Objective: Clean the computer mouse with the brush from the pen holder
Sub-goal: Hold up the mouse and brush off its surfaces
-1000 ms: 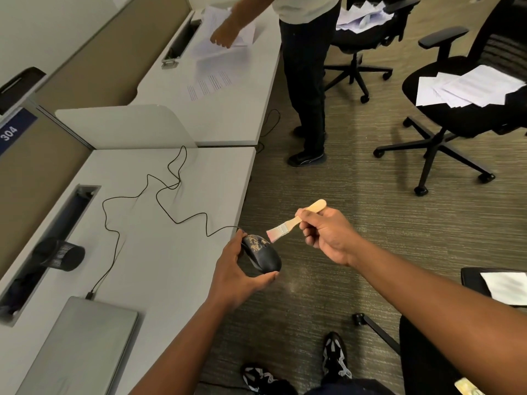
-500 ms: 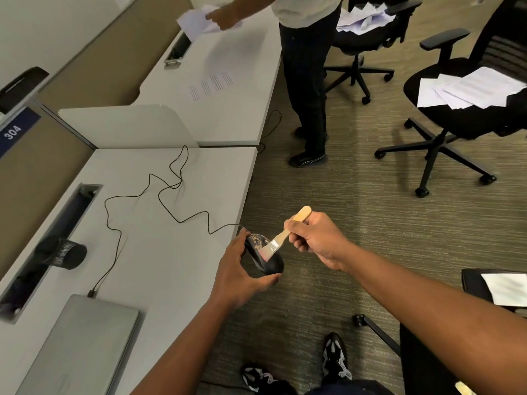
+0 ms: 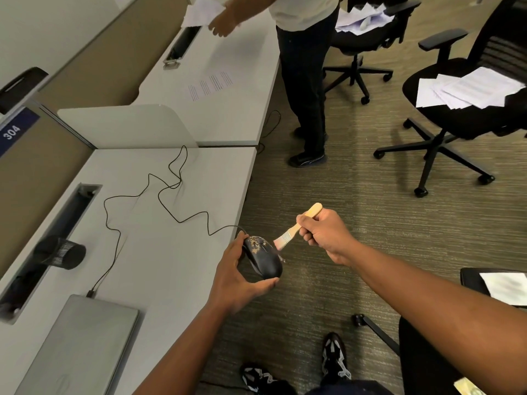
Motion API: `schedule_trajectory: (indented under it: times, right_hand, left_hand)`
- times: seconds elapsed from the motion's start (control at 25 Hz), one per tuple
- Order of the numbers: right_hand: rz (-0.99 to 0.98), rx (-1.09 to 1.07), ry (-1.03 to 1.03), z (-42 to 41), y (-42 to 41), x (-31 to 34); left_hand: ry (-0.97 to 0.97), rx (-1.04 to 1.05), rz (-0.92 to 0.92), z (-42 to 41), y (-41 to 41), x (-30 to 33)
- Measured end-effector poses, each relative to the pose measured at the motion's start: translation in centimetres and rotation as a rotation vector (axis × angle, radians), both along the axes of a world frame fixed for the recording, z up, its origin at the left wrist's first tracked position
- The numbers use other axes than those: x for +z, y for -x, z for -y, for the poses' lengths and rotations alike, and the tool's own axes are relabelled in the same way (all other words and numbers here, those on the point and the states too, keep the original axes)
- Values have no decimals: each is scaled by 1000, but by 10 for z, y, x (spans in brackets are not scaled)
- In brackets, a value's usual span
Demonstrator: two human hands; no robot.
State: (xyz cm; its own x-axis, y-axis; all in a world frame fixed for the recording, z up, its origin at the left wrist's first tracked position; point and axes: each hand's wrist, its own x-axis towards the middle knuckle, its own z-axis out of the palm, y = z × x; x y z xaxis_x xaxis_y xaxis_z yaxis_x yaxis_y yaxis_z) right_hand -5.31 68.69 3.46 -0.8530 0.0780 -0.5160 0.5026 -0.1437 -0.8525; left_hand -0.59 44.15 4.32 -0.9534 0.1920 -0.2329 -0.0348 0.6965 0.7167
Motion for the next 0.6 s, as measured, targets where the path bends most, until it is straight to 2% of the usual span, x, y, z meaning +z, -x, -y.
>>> schedule_trajectory:
  times: [0.2,0.4,0.6]
  right_hand:
    - [12,2,237,1,2,13]
    - [38,63,313,10,1,18]
    - [71,66,298,10,1,14]
  left_hand:
    - [-12,-18,5,1,0,0]
    - [-43,-37,34,0,3,-1]
    - [-63,-58,37,2,4,-3]
